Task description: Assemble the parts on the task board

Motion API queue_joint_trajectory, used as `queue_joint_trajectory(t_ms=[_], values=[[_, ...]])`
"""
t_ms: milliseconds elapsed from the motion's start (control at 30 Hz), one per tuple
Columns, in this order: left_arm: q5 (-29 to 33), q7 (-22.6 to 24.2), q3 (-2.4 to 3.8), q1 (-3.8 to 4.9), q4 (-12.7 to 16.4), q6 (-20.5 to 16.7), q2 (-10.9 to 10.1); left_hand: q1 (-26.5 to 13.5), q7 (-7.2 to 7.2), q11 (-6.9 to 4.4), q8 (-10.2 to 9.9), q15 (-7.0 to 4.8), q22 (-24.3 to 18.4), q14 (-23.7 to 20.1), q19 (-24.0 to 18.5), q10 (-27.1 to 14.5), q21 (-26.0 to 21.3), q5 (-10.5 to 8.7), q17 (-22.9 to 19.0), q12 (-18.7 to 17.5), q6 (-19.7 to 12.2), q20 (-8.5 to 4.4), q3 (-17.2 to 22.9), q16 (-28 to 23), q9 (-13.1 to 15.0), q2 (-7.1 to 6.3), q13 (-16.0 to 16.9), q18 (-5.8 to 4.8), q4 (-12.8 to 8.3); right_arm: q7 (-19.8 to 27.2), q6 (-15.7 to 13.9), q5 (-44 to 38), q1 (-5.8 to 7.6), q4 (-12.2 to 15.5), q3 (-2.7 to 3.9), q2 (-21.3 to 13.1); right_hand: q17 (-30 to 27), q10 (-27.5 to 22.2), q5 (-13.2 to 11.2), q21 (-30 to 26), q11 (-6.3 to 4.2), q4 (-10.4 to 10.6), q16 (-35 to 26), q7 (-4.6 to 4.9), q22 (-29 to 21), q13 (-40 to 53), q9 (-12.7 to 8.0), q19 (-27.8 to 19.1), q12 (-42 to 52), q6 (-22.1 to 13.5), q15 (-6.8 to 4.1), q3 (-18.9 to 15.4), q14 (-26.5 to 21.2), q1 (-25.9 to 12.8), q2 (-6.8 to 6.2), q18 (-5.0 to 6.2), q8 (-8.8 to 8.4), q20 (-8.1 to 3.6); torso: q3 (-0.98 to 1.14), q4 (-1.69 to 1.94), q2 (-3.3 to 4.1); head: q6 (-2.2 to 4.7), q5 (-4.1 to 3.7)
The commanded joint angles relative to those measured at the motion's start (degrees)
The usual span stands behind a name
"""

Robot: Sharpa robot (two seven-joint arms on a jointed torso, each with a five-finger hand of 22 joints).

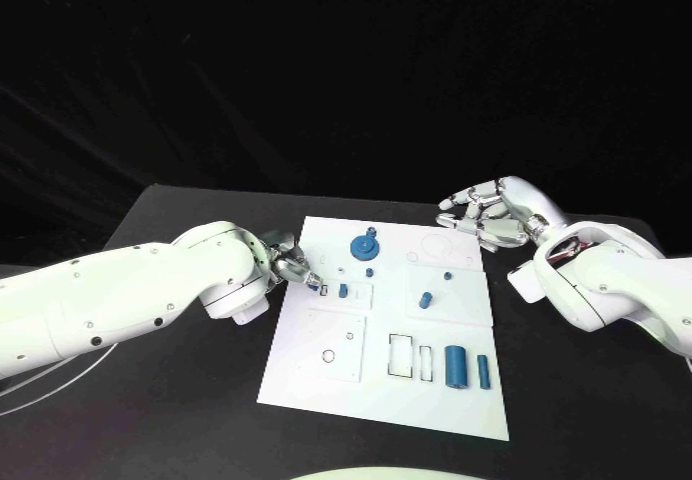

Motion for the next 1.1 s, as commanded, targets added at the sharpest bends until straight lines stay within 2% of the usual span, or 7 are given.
queue_joint_trajectory(t_ms=[33,233,500,700,900,1100], values=[[1.7,2.6,0.06,-0.03,1.0,-5.7,-0.5,1.2,-3.12,0.18,0.6,0.08,11.1,5.9,3.6,0.1,-0.1,-0.24,15.1,-0.1,3.7,-0.47,0.3,0.4,1.9,1.84,0.1,-1.08,0.1,0.4,0.5,-0.2,-0.03,0.0,0.0,0.0,-0.1,-0.2,0.3,-0.2,0.04,-0.1,-0.2,-0.02,0.0,0.0,0.1,0.4,0.3,-0.5,0.0,-0.3,0.0,-0.1,0.32,1.12,0.2,-0.12,0.02,-0.03,0.02,-0.05,0.09],[-0.5,3.9,0.04,-0.48,2.3,-8.3,-1.5,0.9,-3.15,0.16,0.7,0.07,11.1,5.9,3.6,0.2,-0.2,-0.48,15.1,0.0,3.7,-0.47,0.3,0.4,1.9,1.92,0.3,-1.07,0.6,0.4,0.6,-0.2,-0.03,0.0,0.0,-0.1,-0.1,-0.2,0.3,-0.2,0.04,-0.1,-0.2,-0.02,0.0,0.0,0.1,0.4,0.3,-0.5,0.0,-0.3,0.0,-0.1,0.32,1.12,0.2,-0.12,0.07,-0.03,0.0,-0.13,0.14],[-5.3,5.9,0.02,-3.11,3.9,-11.8,-2.4,0.6,-3.19,0.13,0.8,0.03,11.0,5.9,3.5,0.0,-0.2,-0.84,15.1,-0.3,3.6,-0.5,0.0,0.4,1.9,1.43,-0.2,-1.05,1.0,0.4,0.6,-0.2,-0.03,0.1,0.0,-0.3,-0.1,-0.2,0.3,-0.2,0.04,-0.1,-0.2,-0.02,0.0,0.0,0.1,0.4,0.3,-0.5,0.0,-0.3,0.0,-0.1,0.32,1.12,0.2,-0.12,0.03,0.07,-0.02,-0.28,0.1],[-7.9,6.5,0.02,-4.57,3.4,-12.8,-2.2,0.5,-3.17,0.13,1.0,0.0,11.0,5.9,3.5,-0.3,-0.2,-1.0,15.1,-0.6,3.4,-0.54,-0.3,0.4,2.0,1.55,-0.6,-1.04,1.6,0.4,0.7,-0.2,-0.03,0.1,0.0,-0.3,-0.1,-0.2,0.3,-0.2,0.04,-0.1,-0.2,-0.02,0.0,0.0,0.1,0.4,0.3,-0.5,0.0,-0.3,0.0,-0.1,0.32,1.12,0.2,-0.12,0.04,-0.03,-0.04,-0.27,0.28],[-9.9,6.2,0.01,-5.6,2.7,-13.7,-1.5,0.5,-3.19,0.13,1.1,0.0,11.1,5.9,3.6,-0.2,-0.2,-1.03,15.1,-0.5,3.4,-0.55,-0.3,0.4,2.0,1.54,-0.4,-1.07,1.6,0.5,0.7,-0.2,-0.04,0.1,0.0,-0.4,-0.1,-0.2,0.3,-0.2,0.04,-0.1,-0.2,-0.02,0.0,0.0,0.1,0.4,0.3,-0.5,0.0,-0.3,0.0,-0.1,0.32,1.12,0.2,-0.12,0.0,-0.08,0.03,-0.15,0.15],[-10.5,4.8,0.02,-6.0,2.2,-12.6,-0.8,0.4,-3.32,0.04,1.5,-0.07,11.1,5.9,3.6,0.1,-0.2,-1.14,15.1,-0.1,3.5,-0.6,-1.0,0.4,2.2,1.15,0.1,-1.06,2.2,0.5,0.7,-0.1,-0.05,0.1,0.0,-0.4,-0.1,-0.2,0.3,-0.2,0.04,-0.1,-0.2,-0.02,0.0,0.0,0.1,0.4,0.3,-0.5,0.0,-0.3,0.0,-0.1,0.32,1.12,0.2,-0.12,0.06,-0.11,0.06,-0.21,0.21]])
